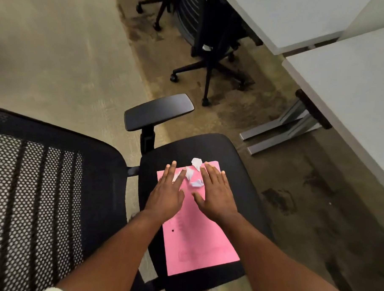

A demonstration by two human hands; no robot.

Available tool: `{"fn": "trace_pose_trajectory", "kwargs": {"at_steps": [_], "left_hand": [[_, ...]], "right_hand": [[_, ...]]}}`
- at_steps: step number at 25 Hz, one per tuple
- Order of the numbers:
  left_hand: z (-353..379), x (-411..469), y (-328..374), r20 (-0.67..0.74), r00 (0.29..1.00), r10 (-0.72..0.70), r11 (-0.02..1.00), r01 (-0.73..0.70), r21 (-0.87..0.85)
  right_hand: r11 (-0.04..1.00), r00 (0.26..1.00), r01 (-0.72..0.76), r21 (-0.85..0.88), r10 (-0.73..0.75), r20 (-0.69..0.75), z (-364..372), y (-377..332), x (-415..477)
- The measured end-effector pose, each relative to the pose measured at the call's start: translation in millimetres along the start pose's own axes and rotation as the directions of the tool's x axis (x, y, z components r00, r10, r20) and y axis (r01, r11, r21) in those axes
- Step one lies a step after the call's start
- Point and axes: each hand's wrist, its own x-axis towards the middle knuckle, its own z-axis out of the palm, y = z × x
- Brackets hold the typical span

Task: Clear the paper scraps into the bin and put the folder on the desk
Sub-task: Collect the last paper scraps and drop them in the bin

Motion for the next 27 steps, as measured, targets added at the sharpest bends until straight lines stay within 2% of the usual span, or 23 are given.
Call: {"fn": "trace_pose_trajectory", "kwargs": {"at_steps": [5,8,13,17,19,22,27], "left_hand": [[35.1,25.6,-8.1,0.022,1.0,0.02,0.999,-0.019,-0.037],[47.7,43.0,-12.0,0.002,0.998,0.056,0.998,-0.056,-0.016],[60.4,58.4,-12.6,0.046,0.996,0.077,0.997,-0.076,-0.022],[71.6,41.6,-13.3,0.022,1.0,-0.006,0.991,0.009,-0.131],[77.0,28.9,-12.4,0.024,0.992,-0.122,0.952,0.124,-0.279],[81.8,21.4,-10.2,0.06,0.973,-0.223,0.9,0.229,-0.372],[65.5,14.9,0.8,0.046,0.987,-0.154,0.924,0.161,-0.347]], "right_hand": [[0.992,0.997,0.077,0.096,-0.077,-0.005,37.4,16.5,30.9],[0.987,0.992,0.108,0.122,-0.114,0.046,48.4,24.7,48.6],[0.993,0.985,0.103,0.065,-0.111,0.131,56.3,30.6,58.3],[0.993,0.991,0.086,0.074,-0.093,0.093,57.7,27.6,43.2],[0.994,0.993,0.079,0.08,-0.085,0.08,59.0,24.3,34.1],[0.996,0.991,0.041,0.085,-0.051,0.121,60.1,18.4,29.9],[0.993,0.987,-0.042,0.107,0.025,0.158,55.6,11.3,15.9]]}}
